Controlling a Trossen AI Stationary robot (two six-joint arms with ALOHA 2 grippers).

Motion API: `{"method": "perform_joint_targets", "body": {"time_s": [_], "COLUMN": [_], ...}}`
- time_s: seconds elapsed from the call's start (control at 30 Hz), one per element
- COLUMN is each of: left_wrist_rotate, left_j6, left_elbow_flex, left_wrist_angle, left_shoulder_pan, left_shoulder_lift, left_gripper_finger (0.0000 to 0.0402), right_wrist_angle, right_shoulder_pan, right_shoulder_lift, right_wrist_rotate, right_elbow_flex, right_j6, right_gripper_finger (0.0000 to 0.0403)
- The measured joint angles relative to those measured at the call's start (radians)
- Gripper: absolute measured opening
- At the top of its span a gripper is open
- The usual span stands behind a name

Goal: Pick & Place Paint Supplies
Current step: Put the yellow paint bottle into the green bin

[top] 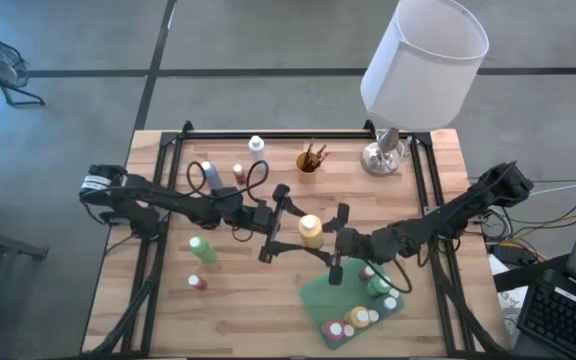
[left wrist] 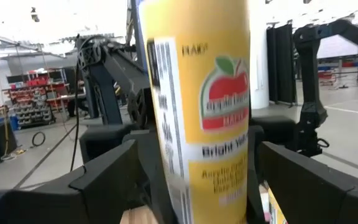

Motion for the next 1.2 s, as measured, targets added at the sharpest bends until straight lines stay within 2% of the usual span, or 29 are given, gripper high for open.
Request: {"method": "perform_joint_targets", "body": {"time_s": [0.9, 1.2], "left_wrist_rotate": [0.012, 0.033], "left_j6": [-0.002, -0.013], "left_elbow_flex": [0.061, 0.14], "left_wrist_angle": [-0.025, -0.043], "left_shoulder_pan": [-0.001, -0.002], "left_shoulder_lift": [0.005, 0.109], "left_gripper_finger": [0.0339, 0.0339], "right_wrist_angle": [0.004, 0.004], "right_shoulder_pan": [-0.018, -0.02], "right_shoulder_lift": [0.001, 0.001], "right_wrist_rotate": [-0.027, -0.05], "right_elbow_flex": [0.014, 0.008], "right_j6": [-0.008, -0.006], "right_gripper_finger": [0.0217, 0.0212]}}
